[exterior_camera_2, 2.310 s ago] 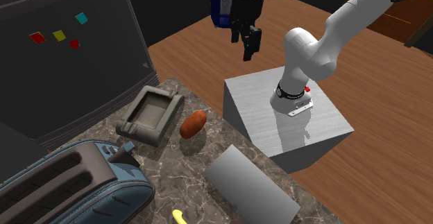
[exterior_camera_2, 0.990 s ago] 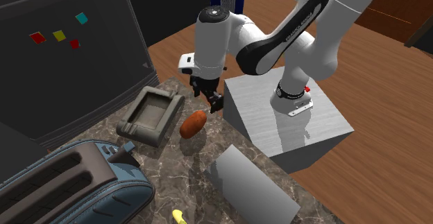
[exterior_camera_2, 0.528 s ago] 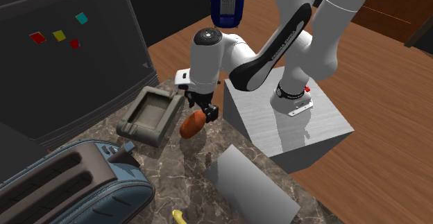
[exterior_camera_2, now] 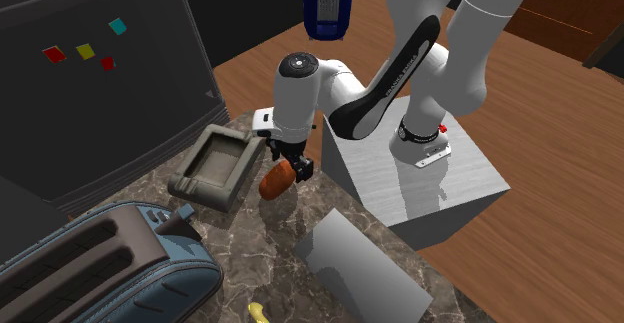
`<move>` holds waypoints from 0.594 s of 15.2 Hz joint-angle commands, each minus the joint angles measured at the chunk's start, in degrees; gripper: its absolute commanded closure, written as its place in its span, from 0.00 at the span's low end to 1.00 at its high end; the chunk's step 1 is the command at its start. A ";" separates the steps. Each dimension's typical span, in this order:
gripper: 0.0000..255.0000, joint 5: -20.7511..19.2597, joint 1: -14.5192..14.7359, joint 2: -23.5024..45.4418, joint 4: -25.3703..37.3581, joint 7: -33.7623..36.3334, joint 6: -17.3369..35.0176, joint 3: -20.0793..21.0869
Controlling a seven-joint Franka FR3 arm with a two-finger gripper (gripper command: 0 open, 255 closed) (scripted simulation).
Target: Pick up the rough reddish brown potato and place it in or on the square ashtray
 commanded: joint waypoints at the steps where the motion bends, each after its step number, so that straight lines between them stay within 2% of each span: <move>1: 0.00 0.00 0.00 0.02 -0.01 0.00 0.04 0.00; 3: 0.00 0.00 0.00 0.02 -0.01 0.00 0.03 0.00; 4: 1.00 0.00 0.00 0.02 -0.01 0.00 0.03 0.00; 9: 1.00 -0.01 0.00 0.03 0.00 0.00 0.04 0.00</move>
